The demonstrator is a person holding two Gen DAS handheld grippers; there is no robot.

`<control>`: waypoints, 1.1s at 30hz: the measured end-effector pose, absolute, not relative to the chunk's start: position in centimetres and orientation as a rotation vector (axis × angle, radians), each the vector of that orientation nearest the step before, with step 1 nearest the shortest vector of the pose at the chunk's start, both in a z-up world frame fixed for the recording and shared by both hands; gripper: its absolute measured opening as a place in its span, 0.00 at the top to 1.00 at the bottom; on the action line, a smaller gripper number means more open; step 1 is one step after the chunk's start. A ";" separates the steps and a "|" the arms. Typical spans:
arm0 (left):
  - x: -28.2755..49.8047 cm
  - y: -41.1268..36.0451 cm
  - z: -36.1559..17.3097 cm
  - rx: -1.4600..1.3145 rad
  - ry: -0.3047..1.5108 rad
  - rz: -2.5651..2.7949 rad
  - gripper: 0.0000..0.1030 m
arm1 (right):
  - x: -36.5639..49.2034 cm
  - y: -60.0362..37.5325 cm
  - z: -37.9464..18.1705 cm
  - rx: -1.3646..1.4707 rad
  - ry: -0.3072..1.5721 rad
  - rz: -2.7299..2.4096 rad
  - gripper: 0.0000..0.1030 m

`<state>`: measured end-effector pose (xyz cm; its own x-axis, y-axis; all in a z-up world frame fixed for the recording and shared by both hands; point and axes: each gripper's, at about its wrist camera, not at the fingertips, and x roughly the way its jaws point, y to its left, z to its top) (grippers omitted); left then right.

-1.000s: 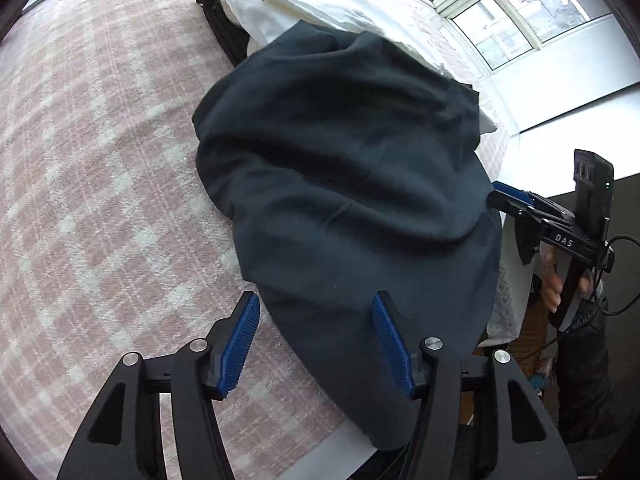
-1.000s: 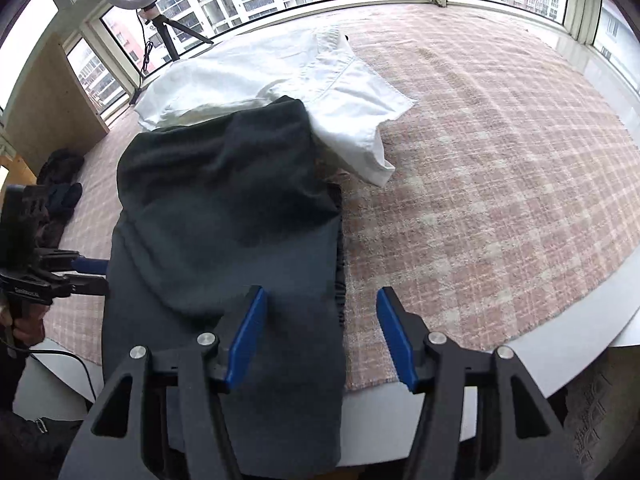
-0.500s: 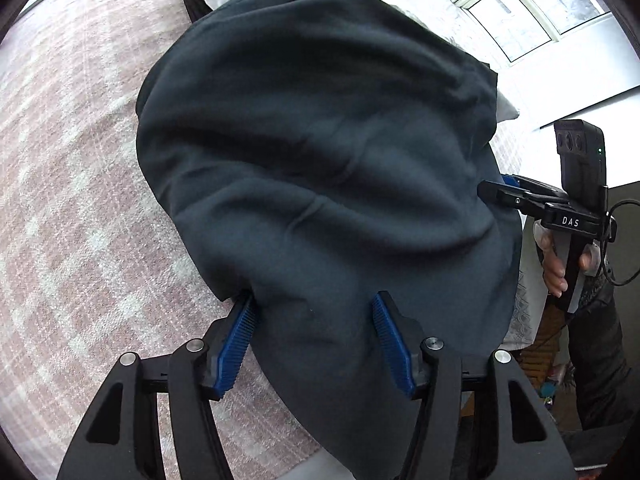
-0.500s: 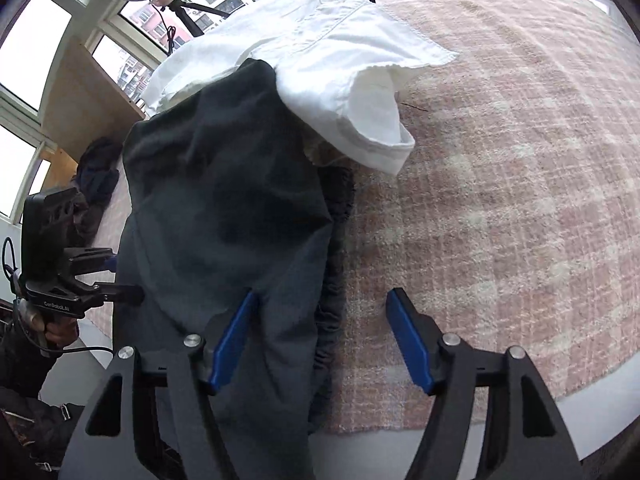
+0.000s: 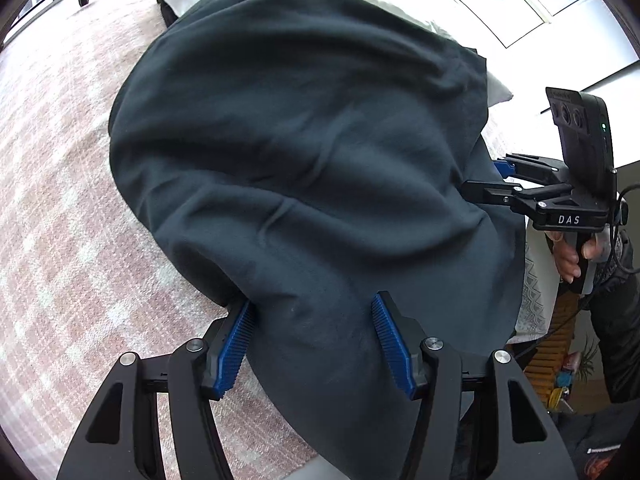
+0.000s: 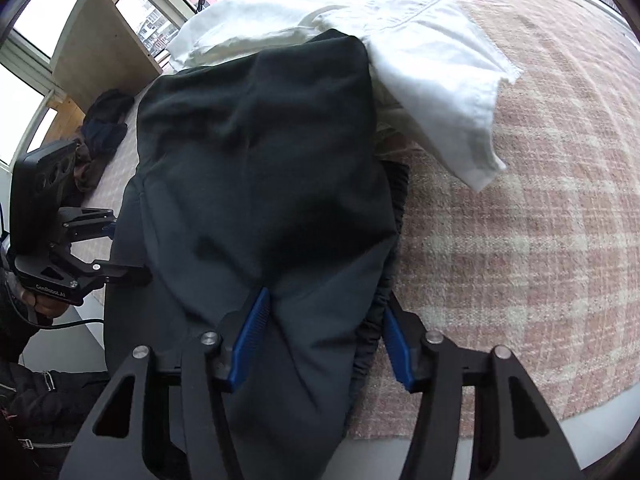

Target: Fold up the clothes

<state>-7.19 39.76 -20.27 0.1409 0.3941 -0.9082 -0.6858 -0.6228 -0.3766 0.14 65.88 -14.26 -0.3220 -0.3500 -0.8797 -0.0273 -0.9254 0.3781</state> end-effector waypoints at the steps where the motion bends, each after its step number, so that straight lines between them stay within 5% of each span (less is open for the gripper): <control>1: -7.2 39.8 -20.3 -1.573 0.277 1.611 0.52 | 0.1 65.9 -14.2 1.692 -0.484 -2.348 0.48; 5: -6.7 40.2 -20.5 -1.535 0.265 1.618 0.84 | 0.2 65.5 -13.9 1.687 -0.432 -2.384 0.53; 11: -5.0 41.5 -20.0 -1.453 0.282 1.651 0.88 | 0.9 64.7 -13.1 1.671 -0.395 -2.478 0.59; 14: -4.9 41.6 -19.2 -1.438 0.213 1.624 0.89 | 1.3 64.9 -11.7 1.632 -0.407 -2.520 0.77; 16: -4.4 41.1 -18.5 -1.398 0.252 1.634 0.89 | 1.3 65.2 -11.4 1.643 -0.423 -2.503 0.78; 19: -4.1 39.6 -18.3 -1.413 0.242 1.631 0.89 | 1.0 65.9 -11.4 1.651 -0.447 -2.489 0.75; 24: -5.3 34.1 -16.9 -1.423 0.203 1.638 0.89 | 0.2 66.8 -11.6 1.708 -0.427 -2.483 0.50; 29: -6.3 32.5 -16.6 -1.453 0.180 1.617 0.88 | 0.0 67.9 -12.2 1.720 -0.552 -2.457 0.49; 33: -8.1 34.9 -18.6 -1.519 0.179 1.601 0.76 | 0.8 68.0 -10.5 1.726 -0.519 -2.551 0.48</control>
